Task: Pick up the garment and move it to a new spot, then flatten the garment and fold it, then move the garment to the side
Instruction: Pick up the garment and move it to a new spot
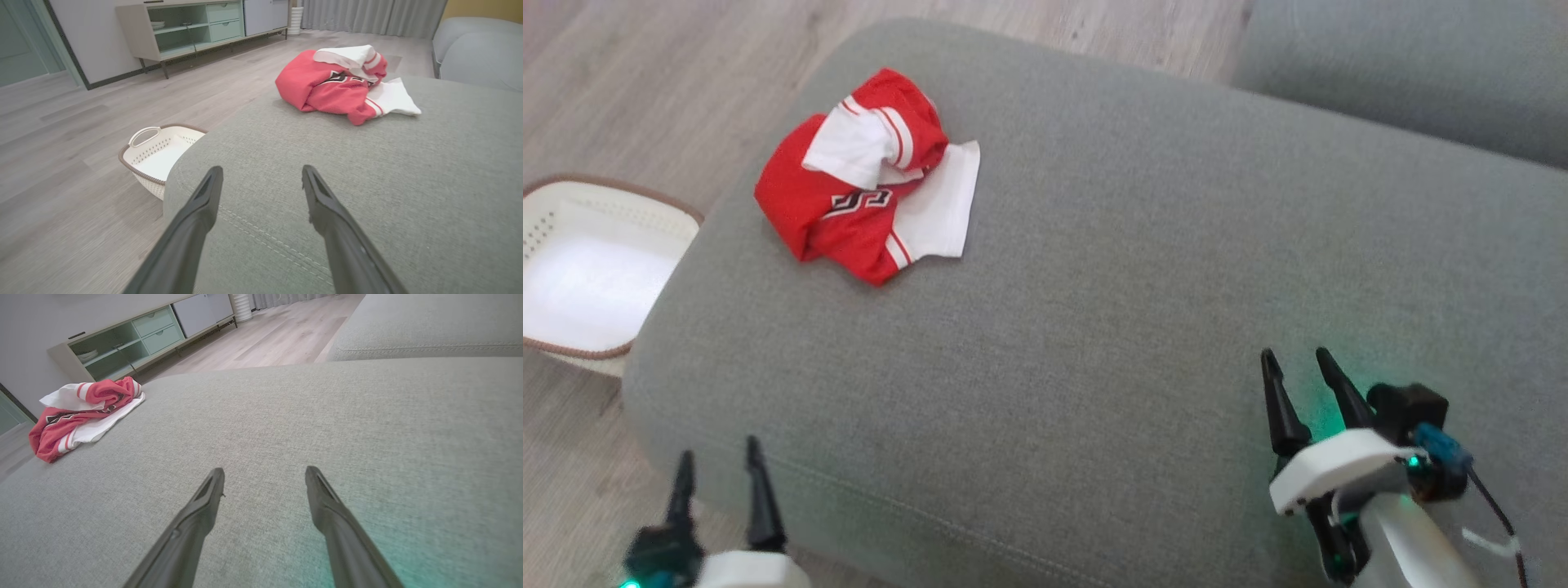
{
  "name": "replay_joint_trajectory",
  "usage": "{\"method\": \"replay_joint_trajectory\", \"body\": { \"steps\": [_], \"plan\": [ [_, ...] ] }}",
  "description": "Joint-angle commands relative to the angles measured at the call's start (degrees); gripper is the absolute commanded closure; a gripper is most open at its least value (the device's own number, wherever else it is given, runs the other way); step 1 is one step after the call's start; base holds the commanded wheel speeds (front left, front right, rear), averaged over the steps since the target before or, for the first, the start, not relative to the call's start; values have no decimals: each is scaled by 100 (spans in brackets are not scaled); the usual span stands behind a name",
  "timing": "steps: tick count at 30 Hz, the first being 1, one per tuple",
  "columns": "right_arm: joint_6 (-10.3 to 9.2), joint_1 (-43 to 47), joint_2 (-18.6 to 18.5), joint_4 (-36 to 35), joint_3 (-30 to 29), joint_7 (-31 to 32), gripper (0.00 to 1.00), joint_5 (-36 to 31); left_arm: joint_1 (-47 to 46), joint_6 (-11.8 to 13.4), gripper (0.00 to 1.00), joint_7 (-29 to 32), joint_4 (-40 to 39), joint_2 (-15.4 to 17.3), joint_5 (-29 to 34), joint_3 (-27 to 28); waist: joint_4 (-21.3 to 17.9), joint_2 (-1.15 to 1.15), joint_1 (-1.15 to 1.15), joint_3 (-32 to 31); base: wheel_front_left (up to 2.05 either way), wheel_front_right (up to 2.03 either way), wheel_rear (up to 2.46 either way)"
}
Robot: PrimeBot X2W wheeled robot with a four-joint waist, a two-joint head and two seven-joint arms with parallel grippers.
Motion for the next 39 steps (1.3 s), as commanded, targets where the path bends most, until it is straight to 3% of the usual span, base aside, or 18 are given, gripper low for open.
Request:
{"method": "replay_joint_trajectory", "body": {
  "steps": [1, 8, 17, 24, 32, 36, 37, 38, 39],
  "plan": [
    [-4, -312, -3, -177, 184, -53, 0, -50, -297, -108, 0, -29, -217, 40, -207, 384, -40, 0, 0, 218, 0, 0, 0],
    [-4, -641, -3, -341, 360, -53, 0, -162, -974, -336, 0, -29, -383, 244, -221, 855, -318, 0, 0, 720, 0, 0, 0],
    [-4, -1056, -3, -658, 447, -53, 0, -501, -2711, -738, 0, -29, 221, 1013, -338, 1028, -848, 0, 0, 1628, 0, 0, 0],
    [-4, -1331, -3, -828, 424, -53, 0, -722, -3967, -875, 0, -24, 1626, 1642, -583, 605, -1244, 0, 0, 2168, 0, 0, 0],
    [-4, -1426, -3, -961, 299, -53, 0, -865, -4731, -884, 0, 440, 3006, 2092, -1389, -106, -1560, 0, 0, 2560, 0, 0, 0],
    [-4, -1425, -3, -931, 215, -53, 0, -862, -4865, -884, 0, 650, 3569, 2162, -1508, -357, -1610, 0, 0, 2667, 0, 0, 0],
    [-4, -1429, -3, -926, 202, -53, 0, -854, -4894, -884, 20, 659, 3647, 2139, -1547, -431, -1611, 0, 0, 2673, 0, 0, 0],
    [-4, -1432, -3, -924, 195, -53, 0, -854, -4916, -885, 83, 644, 3684, 2116, -1582, -531, -1609, 0, 0, 2674, 0, 0, 0],
    [-4, -1433, -3, -923, 191, -53, 0, -850, -4946, -885, 100, 562, 3697, 2126, -1620, -599, -1603, 0, 0, 2670, 0, 0, 0]
  ]
}}
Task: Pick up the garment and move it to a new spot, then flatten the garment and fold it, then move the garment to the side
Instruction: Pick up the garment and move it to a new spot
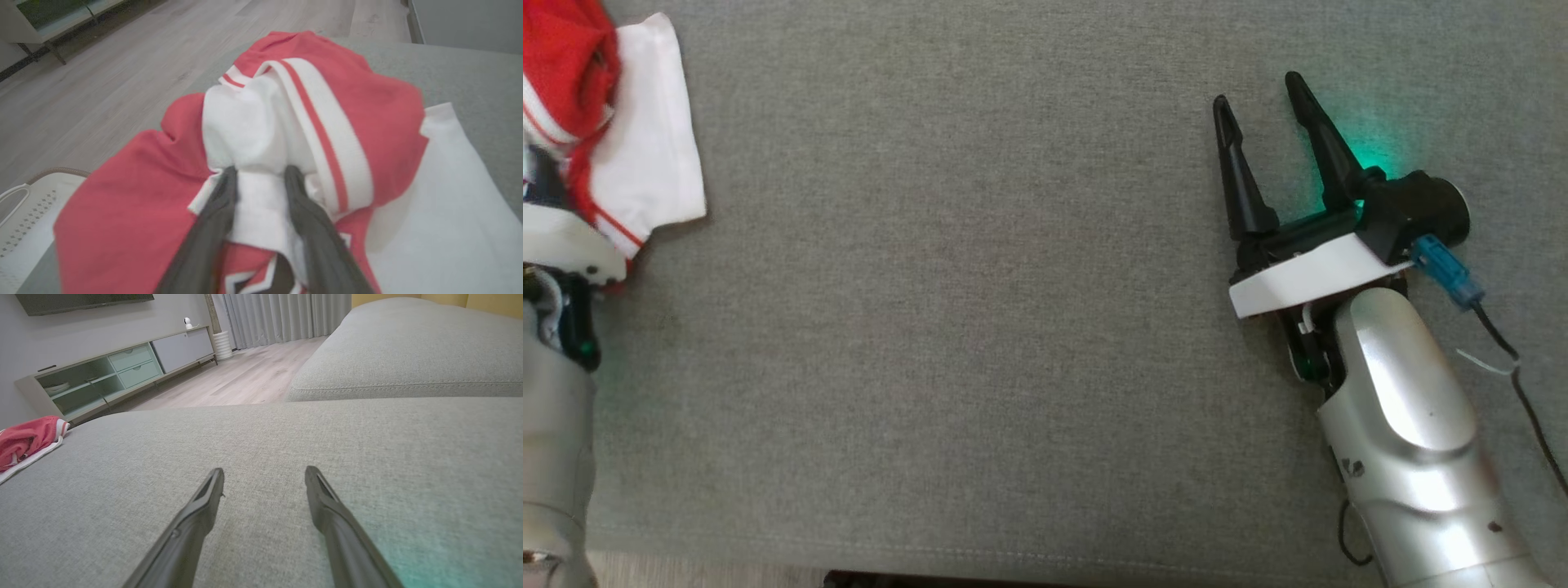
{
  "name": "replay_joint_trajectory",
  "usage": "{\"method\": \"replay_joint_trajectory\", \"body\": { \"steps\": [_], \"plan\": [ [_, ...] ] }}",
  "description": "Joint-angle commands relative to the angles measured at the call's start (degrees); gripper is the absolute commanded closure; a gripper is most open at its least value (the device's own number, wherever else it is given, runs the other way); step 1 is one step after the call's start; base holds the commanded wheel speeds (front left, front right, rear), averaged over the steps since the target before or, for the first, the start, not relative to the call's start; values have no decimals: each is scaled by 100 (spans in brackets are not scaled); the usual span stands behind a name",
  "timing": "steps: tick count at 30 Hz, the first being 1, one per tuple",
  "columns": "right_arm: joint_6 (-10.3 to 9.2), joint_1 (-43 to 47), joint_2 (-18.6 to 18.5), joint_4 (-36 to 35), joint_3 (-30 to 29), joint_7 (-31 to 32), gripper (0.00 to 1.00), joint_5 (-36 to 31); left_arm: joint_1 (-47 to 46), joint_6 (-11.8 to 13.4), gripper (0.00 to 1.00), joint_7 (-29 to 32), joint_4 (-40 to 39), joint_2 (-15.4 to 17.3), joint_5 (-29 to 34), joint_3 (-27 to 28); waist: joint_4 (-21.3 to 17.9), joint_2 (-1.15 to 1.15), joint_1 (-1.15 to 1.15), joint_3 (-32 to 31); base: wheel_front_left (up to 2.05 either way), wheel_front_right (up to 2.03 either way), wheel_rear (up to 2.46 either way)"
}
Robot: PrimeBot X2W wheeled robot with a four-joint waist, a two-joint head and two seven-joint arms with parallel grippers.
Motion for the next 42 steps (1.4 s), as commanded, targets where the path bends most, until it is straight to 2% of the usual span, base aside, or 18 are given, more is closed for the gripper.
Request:
{"method": "replay_joint_trajectory", "body": {
  "steps": [1, 5, 10, 15, 18, 23, 28, 33, 34, 35, 38, 42],
  "plan": [
    [-5, 310, -127, 490, -183, 72, 0, 44, 1, 11, 100, -91, -2, 315, -32, -33, 17, 0, 1, -32, 0, 0, 0],
    [-5, 320, -127, 500, -164, 72, 0, 197, -184, 11, 100, -420, -153, 480, -50, -347, 53, 0, 1, -229, 0, 0, 0],
    [-5, 394, -127, 537, -93, 72, 0, 467, -461, 10, 100, -587, -897, 753, 89, -694, 6, 0, 1, -622, 0, 0, 0],
    [-5, 480, -127, 570, 46, 72, 0, 731, -543, 10, 100, -593, -1825, 707, 176, -838, -137, 0, 1, -963, 0, 0, 0],
    [-5, 602, -127, 612, 239, 72, 0, 1010, -471, 10, 100, -595, -2511, 478, 145, -1130, -399, 0, 1, -1308, 0, 0, 0],
    [-5, 727, -127, 629, 405, 72, 0, 1258, -284, 10, 100, -595, -3053, -51, -66, -1787, -813, 0, 1, -1585, 0, 0, 0],
    [-5, 805, -127, 637, 512, 72, 0, 1385, -59, 10, 100, -595, -3206, -680, -310, -2608, -1239, 0, 1, -1716, 0, 0, 0],
    [-5, 871, -127, 655, 569, 72, 0, 1466, 289, 10, 100, -596, -2921, -1244, -436, -3398, -1550, 0, 1, -1778, 0, 0, 0],
    [-5, 876, -127, 652, 577, 72, 0, 1477, 359, 10, 73, -596, -2831, -1312, -442, -3514, -1589, 0, 1, -1782, 0, 0, 0],
    [-5, 879, -127, 649, 576, 72, 0, 1484, 422, 10, 0, -596, -2771, -1369, -442, -3560, -1615, 0, 1, -1786, 0, 0, 0],
    [-5, 888, -127, 643, 545, 72, 0, 1500, 662, 34, 0, -596, -2595, -1451, -366, -3487, -1645, 0, 1, -1804, 0, 0, 0],
    [-5, 942, -127, 649, 445, 72, 0, 1486, 1117, 240, 0, -596, -2629, -1420, -215, -3064, -1556, 0, 1, -1893, 0, 0, 0]
  ]
}}
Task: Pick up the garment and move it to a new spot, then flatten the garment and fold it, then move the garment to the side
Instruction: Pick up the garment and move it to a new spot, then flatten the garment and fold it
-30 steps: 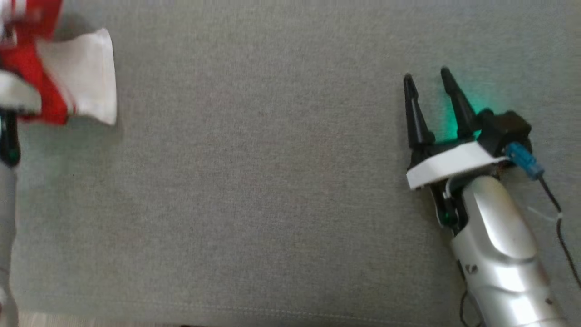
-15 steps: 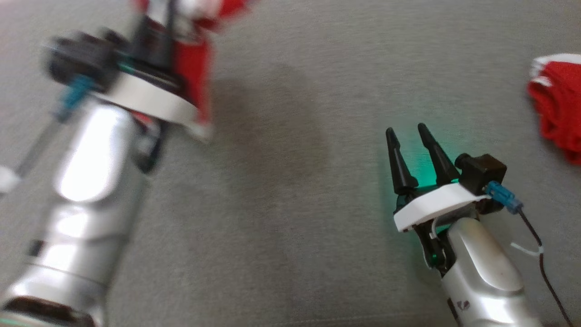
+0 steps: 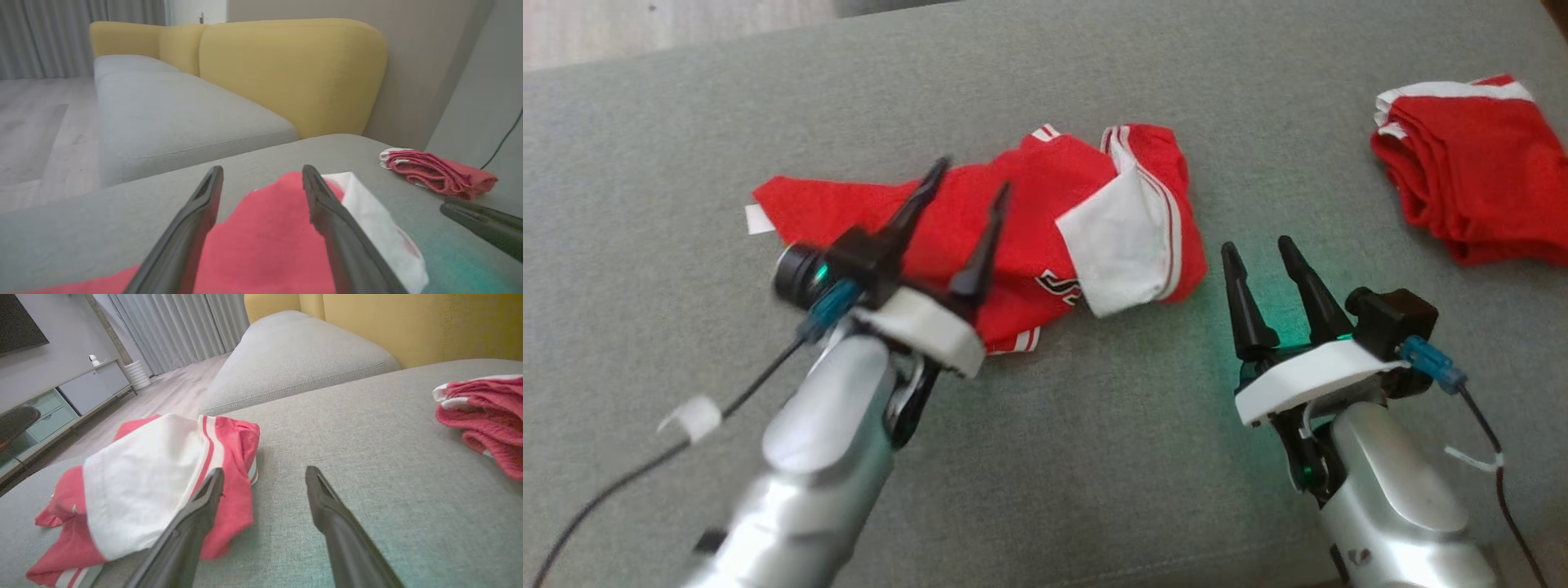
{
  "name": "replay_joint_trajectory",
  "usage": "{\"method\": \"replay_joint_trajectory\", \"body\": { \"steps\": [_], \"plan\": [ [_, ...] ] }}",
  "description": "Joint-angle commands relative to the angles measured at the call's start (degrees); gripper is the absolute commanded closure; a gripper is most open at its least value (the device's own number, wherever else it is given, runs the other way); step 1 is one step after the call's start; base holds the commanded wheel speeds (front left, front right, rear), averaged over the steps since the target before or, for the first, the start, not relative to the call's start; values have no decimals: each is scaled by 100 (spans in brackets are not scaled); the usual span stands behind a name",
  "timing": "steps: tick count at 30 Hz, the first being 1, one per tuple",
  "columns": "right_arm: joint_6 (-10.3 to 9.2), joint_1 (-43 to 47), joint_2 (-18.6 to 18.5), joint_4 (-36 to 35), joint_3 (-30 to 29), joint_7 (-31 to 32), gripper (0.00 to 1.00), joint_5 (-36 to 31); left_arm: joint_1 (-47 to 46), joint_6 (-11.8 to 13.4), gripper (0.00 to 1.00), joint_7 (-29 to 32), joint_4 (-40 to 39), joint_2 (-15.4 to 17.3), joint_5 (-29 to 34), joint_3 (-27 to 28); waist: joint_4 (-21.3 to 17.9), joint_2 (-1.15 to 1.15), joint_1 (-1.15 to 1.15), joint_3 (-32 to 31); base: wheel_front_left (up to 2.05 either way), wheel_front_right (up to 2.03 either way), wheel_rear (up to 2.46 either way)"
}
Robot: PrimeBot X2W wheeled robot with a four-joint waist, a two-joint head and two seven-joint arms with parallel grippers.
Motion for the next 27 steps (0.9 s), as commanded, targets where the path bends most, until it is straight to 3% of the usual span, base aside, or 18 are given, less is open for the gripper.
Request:
{"method": "replay_joint_trajectory", "body": {
  "steps": [1, 4, 9, 14, 22, 27],
  "plan": [
    [-5, 62, 12, -164, 59, -14, 0, 5, 126, 137, 0, -29, -239, 169, 85, 428, 90, 0, 0, -68, 0, 0, 0],
    [-5, 113, 12, -166, -19, -14, 0, -27, 626, 376, 0, -29, -547, 284, 301, 918, 220, 0, 0, -175, 0, 0, 0],
    [-5, 279, 12, -145, -143, -14, 0, -74, 1643, 555, 0, -29, -981, 362, 632, 1675, 444, 0, 0, -416, 0, 0, 0],
    [-5, 463, 12, -90, -227, -14, 0, -151, 2566, 695, 0, -29, -1374, 228, 893, 2414, 617, 0, 0, -666, 0, 0, 0],
    [-5, 693, 12, -17, -210, -14, 0, -127, 3559, 667, 0, -29, -1808, -88, 1199, 3162, 714, 0, 0, -886, 0, 0, 0],
    [-5, 716, 12, -54, -224, -14, 0, -126, 3698, 529, 0, -29, -1912, -194, 1365, 3370, 774, 0, 0, -836, 0, 0, 0]
  ]
}}
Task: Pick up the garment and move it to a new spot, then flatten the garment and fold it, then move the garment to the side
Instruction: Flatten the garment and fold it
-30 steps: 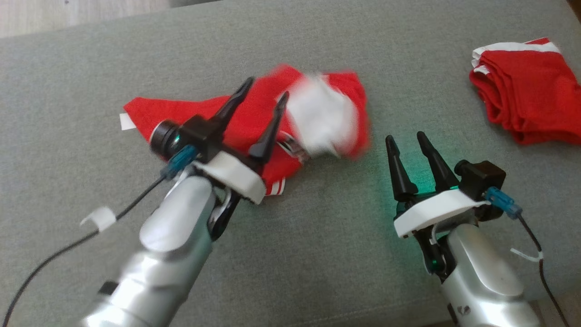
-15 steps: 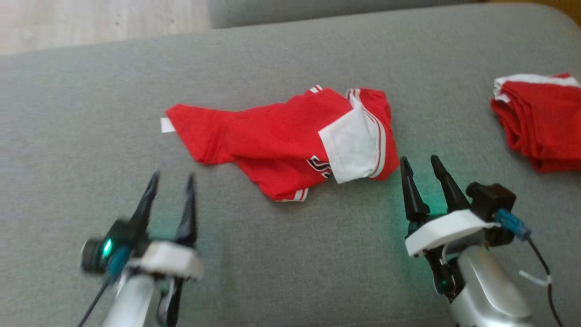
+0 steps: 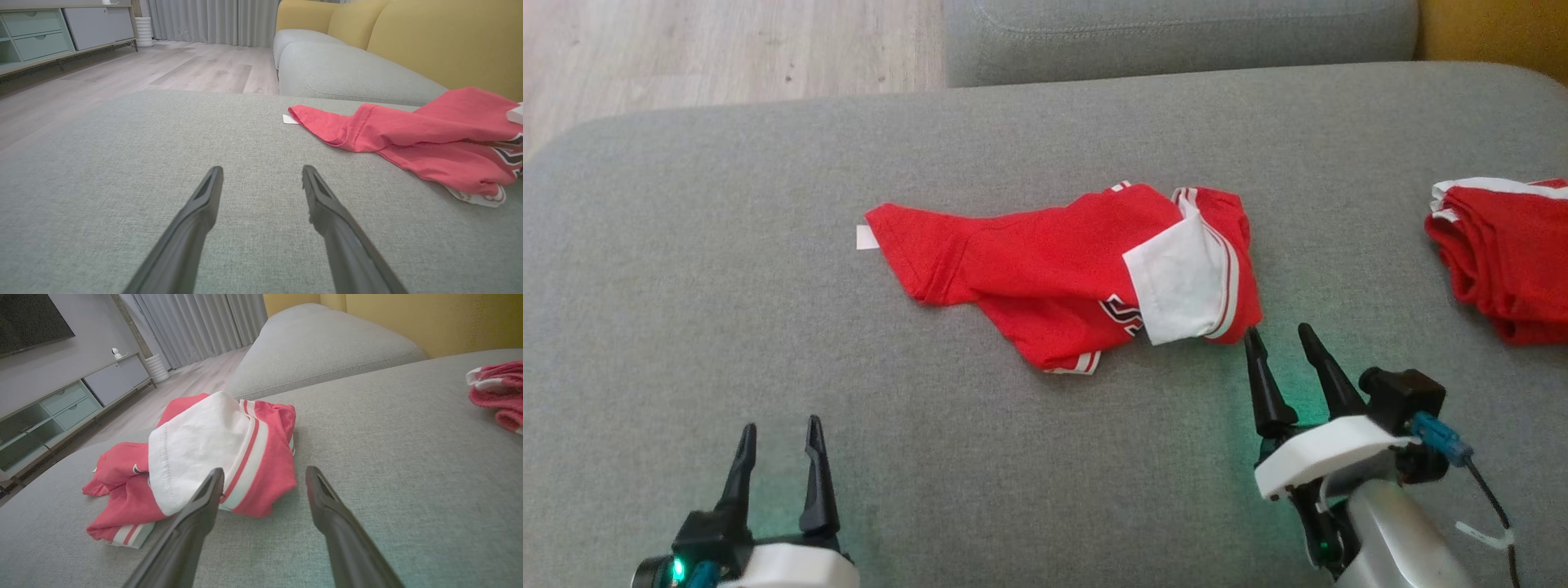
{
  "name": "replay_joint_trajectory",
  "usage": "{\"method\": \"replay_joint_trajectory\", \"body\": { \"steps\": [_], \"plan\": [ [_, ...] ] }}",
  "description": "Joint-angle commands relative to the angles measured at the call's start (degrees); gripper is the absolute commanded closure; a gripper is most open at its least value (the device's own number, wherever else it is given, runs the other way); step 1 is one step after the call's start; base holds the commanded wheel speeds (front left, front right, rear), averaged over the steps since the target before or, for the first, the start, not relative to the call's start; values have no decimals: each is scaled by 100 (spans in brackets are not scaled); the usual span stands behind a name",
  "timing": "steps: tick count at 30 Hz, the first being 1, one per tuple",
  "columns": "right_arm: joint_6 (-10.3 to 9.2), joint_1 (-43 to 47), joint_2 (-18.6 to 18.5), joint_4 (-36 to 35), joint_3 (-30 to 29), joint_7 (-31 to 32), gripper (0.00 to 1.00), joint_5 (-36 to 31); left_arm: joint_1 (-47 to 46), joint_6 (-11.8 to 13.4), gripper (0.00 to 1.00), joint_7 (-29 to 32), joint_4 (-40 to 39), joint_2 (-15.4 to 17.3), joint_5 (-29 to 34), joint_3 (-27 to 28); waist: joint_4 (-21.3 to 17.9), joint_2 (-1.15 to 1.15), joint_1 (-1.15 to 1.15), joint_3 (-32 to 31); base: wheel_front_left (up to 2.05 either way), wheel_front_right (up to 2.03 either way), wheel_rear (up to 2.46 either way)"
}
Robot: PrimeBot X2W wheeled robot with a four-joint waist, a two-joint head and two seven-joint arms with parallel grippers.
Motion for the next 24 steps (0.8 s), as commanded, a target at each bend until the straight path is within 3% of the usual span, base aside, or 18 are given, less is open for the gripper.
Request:
{"method": "replay_joint_trajectory", "body": {
  "steps": [1, 7, 13, 19, 24],
  "plan": [
    [-5, -118, 1, -197, 140, -15, 0, -42, -234, -13, 0, -30, -189, 8, 46, 210, 9, 0, 0, 28, 0, 0, 0],
    [-5, -468, 1, -305, 526, -15, 0, -122, -415, -158, 0, -30, -77, -22, 85, 125, 133, 0, 0, 197, 0, 0, 0],
    [-5, -1047, 1, -63, 848, -15, 0, -194, -555, -236, 0, -30, 77, -25, -219, -392, 555, 0, 0, 334, 0, 0, 0],
    [-5, -1428, 1, 603, 663, -15, 0, -476, -629, -212, 0, -30, 158, -26, -364, -703, 945, 0, 0, 492, 0, 0, 0],
    [-5, -1463, 1, 809, 470, -15, 0, -725, -616, -188, 0, -30, 189, -26, -405, -717, 1013, 0, 0, 600, 0, 0, 0]
  ]
}}
